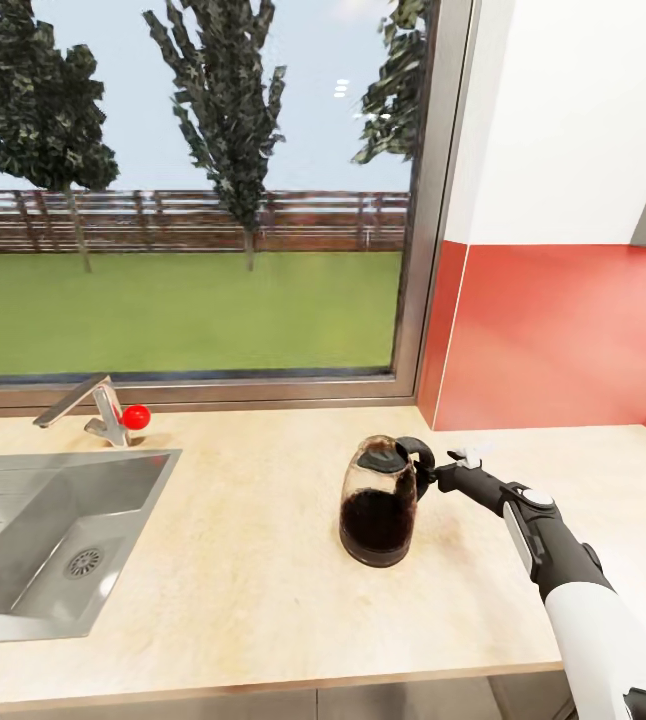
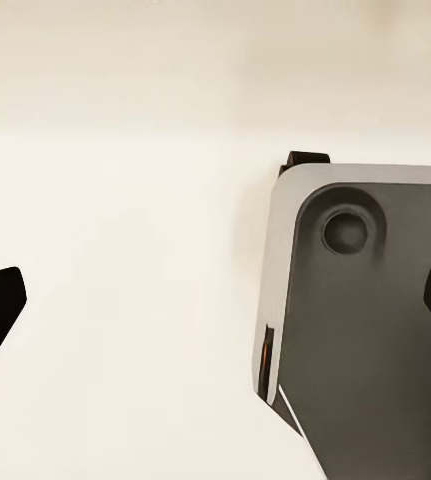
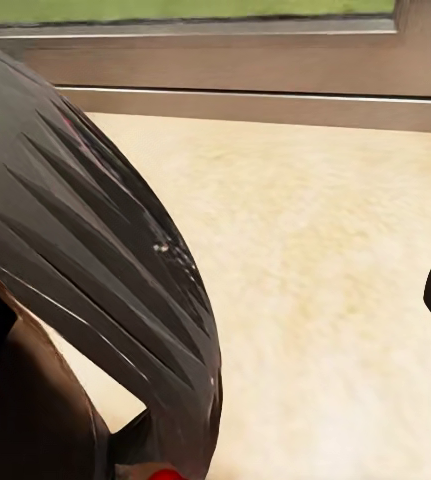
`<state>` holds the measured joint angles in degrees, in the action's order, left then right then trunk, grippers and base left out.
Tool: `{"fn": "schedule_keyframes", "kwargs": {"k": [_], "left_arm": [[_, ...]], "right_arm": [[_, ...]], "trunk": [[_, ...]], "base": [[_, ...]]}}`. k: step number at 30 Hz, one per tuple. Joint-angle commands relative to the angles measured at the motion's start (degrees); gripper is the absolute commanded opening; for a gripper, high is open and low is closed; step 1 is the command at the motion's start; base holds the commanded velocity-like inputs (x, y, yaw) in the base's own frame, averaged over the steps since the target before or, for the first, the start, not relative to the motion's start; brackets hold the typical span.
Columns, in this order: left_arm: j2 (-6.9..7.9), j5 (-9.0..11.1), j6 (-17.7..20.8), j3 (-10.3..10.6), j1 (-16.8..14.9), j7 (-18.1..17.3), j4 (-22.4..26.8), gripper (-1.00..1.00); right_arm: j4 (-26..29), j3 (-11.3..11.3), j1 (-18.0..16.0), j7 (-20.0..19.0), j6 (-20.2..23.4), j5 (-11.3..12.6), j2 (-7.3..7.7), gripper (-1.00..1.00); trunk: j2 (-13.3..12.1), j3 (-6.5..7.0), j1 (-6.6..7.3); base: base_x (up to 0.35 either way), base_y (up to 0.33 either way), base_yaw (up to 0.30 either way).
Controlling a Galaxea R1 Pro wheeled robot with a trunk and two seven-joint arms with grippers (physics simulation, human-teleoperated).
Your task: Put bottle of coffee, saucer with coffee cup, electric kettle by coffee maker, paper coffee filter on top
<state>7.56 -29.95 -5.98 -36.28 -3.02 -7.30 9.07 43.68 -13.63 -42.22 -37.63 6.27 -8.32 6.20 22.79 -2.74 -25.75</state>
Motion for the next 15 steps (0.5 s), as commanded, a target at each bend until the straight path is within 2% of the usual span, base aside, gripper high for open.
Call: {"fn": "schedule_keyframes", "kwargs": {"k": [1, 15], "left_arm": [[0.00, -0.5, -0.2, -0.5, -0.1, -0.3, 0.0, 1.00], [0.38, -0.5, -0.2, -0.5, -0.1, -0.2, -3.6, 1.00]], "right_arm": [[0.1, -0.3, -0.1, -0.4, 0.3, -0.4, -0.05, 1.00], [0.1, -0.3, -0.1, -0.4, 0.3, -0.4, -0.05, 1.00]], "trunk": [[0.1, -0.13, -0.04], [0.1, -0.13, -0.04]], "base": [[0.003, 0.002, 0.000], [0.004, 0.003, 0.000]]}}
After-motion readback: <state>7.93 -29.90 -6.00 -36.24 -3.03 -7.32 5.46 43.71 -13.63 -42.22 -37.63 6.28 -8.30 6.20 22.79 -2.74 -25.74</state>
